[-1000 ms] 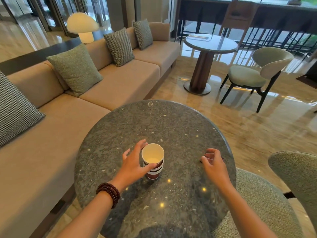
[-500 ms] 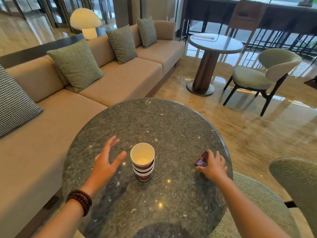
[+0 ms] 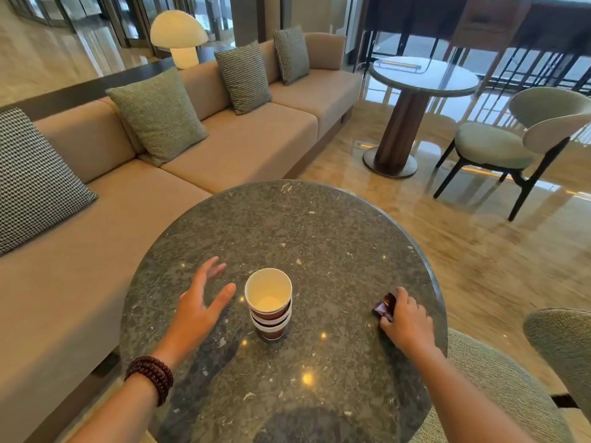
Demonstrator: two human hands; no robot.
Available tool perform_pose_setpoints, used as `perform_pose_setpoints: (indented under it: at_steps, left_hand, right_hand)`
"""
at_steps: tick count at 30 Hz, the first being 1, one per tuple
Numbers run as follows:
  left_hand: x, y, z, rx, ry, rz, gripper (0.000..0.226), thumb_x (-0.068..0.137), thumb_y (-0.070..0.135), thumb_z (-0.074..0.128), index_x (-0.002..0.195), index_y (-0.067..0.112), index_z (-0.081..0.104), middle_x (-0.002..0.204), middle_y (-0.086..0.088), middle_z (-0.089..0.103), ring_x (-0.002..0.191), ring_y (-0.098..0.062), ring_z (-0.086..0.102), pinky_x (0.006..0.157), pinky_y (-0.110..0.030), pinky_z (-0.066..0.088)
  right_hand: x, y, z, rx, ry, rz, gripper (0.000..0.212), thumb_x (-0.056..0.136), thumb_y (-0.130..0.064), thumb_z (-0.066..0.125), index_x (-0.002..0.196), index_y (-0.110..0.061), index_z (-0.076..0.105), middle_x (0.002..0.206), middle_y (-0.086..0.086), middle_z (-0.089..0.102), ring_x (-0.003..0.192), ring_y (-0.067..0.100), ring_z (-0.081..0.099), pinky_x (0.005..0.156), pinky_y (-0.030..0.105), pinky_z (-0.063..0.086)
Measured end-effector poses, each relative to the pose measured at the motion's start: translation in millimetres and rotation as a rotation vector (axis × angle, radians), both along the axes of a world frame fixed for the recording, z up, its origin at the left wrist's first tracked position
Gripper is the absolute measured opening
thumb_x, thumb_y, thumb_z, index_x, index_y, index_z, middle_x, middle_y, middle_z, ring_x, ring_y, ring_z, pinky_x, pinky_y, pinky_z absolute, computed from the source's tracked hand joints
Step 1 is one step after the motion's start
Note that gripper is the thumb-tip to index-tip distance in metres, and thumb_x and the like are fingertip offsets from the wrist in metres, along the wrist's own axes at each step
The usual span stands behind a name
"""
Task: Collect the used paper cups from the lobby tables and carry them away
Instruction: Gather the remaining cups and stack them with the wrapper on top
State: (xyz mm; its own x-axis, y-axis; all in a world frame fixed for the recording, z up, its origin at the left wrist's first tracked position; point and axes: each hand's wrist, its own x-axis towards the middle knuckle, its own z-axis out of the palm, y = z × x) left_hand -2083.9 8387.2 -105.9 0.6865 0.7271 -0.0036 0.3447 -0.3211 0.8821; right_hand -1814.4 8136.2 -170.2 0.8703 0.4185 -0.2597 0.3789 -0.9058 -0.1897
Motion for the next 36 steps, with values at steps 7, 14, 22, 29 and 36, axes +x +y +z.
perform_pose_setpoints:
  at_steps: [7,14,22,29,36]
  left_hand:
    - [4.1,-0.7,13.3,-0.029,0.001,0.003,0.066,0.082,0.054,0.051,0.141,0.036,0.028,0.132,0.028,0.044,0.126,0.001,0.04,0.108,-0.035,0.028]
    - [4.5,0.8,23.6,-0.041,-0.012,0.008,0.067,0.08,0.054,0.051,0.14,0.035,0.029,0.132,0.024,0.046,0.12,0.009,0.041,0.103,-0.027,0.027]
    - [6.3,2.1,27.6,-0.05,-0.016,0.005,0.065,0.081,0.053,0.051,0.139,0.035,0.03,0.132,0.02,0.047,0.121,0.003,0.041,0.101,-0.026,0.029]
    - [5.9,2.0,33.6,-0.068,-0.031,-0.011,0.06,0.079,0.056,0.051,0.134,0.04,0.031,0.129,0.022,0.049,0.114,0.012,0.043,0.097,-0.022,0.031]
    - [1.1,6.6,34.4,-0.085,-0.059,0.007,0.049,0.088,0.044,0.054,0.132,0.036,0.035,0.127,0.017,0.053,0.117,0.003,0.048,0.097,-0.025,0.033]
  right_hand:
    - [-7.7,8.2,4.6,-0.138,-0.011,0.053,0.027,0.094,-0.023,0.046,0.118,-0.011,0.048,0.124,0.011,0.048,0.113,0.031,0.048,0.089,0.038,0.045]
    - [-8.2,8.3,10.6,-0.07,-0.063,0.028,0.018,0.097,-0.013,0.038,0.099,-0.01,0.055,0.106,0.009,0.052,0.097,0.029,0.051,0.079,0.039,0.047]
    - [-32.3,39.3,43.2,0.519,0.005,-0.059,0.023,0.095,-0.012,0.049,0.112,-0.007,0.063,0.102,0.007,0.063,0.082,0.021,0.058,0.067,0.033,0.045]
    - [-87.5,71.7,125.7,1.1,0.171,-0.072,0.025,0.086,-0.01,0.064,0.09,-0.036,0.065,0.08,-0.023,0.066,0.077,-0.01,0.063,0.066,0.007,0.049]
    - [-132.6,89.3,157.7,1.204,0.247,0.077,0.032,0.082,-0.003,0.068,0.092,-0.033,0.066,0.087,-0.017,0.07,0.084,-0.003,0.064,0.074,0.009,0.047]
